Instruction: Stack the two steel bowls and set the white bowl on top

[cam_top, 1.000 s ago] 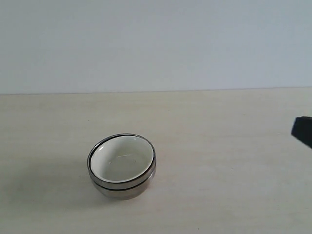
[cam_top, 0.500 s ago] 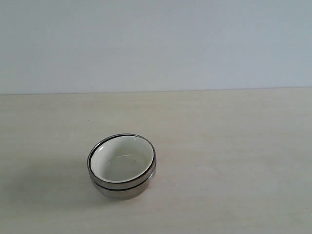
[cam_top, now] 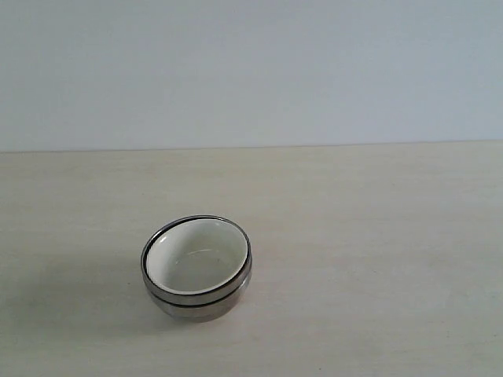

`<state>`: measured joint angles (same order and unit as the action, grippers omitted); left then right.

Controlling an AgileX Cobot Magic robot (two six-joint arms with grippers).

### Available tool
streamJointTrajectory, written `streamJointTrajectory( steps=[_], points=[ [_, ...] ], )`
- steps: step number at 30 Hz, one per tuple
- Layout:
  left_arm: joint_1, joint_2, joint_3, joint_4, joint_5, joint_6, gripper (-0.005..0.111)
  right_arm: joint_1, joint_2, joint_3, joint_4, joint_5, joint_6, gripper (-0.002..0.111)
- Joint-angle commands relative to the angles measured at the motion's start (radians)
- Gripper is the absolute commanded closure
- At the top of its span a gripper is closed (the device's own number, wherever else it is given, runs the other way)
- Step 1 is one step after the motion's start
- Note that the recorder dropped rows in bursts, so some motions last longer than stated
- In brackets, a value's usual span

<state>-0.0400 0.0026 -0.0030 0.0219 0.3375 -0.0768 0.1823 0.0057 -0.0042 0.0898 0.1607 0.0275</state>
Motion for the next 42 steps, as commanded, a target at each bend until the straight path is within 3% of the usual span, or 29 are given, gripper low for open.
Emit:
streamJointTrajectory(
  steps=[1,4,42],
  points=[
    [0.001,-0.003,0.003,0.002,-0.001,0.002,0.103,-0.004,-0.006,0.004,-0.011,0.131,-0.123,0.108],
    [0.001,-0.003,0.003,0.002,-0.001,0.002,0.103,-0.004,-0.006,0.004,-0.011,0.191,-0.123,0.108],
    [0.001,-0.003,0.003,0.002,-0.001,0.002,0.103,-0.004,-0.006,0.004,0.004,0.186,-0.080,0.108]
  ],
)
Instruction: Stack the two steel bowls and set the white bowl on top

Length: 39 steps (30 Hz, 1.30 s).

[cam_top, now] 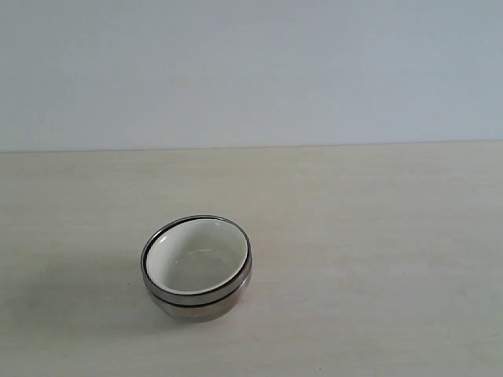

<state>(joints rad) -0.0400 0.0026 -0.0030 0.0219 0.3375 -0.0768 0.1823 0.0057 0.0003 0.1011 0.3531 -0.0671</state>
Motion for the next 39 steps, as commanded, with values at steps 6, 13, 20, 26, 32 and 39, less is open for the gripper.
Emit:
streamJointTrajectory(
  steps=[6,13,20,26,32,39],
  points=[
    [0.001,-0.003,0.003,0.002,-0.001,0.002,0.103,-0.004,-0.006,0.000,-0.009,-0.006,0.045,0.108],
    [0.001,-0.003,0.003,0.002,-0.001,0.002,0.103,-0.004,-0.006,0.000,-0.007,-0.012,0.047,0.108],
    [0.001,-0.003,0.003,0.002,-0.001,0.002,0.103,-0.004,-0.006,0.000,-0.007,-0.012,0.047,0.108],
    [0.001,-0.003,0.003,0.002,-0.001,0.002,0.103,-0.004,-0.006,0.000,-0.007,-0.012,0.047,0.108],
    [0.001,-0.003,0.003,0.002,-0.001,0.002,0.103,-0.004,-0.006,0.000,-0.007,-0.012,0.047,0.108],
    [0.001,-0.003,0.003,0.002,-0.001,0.002,0.103,-0.004,-0.006,0.000,-0.007,-0.012,0.047,0.108]
  ],
)
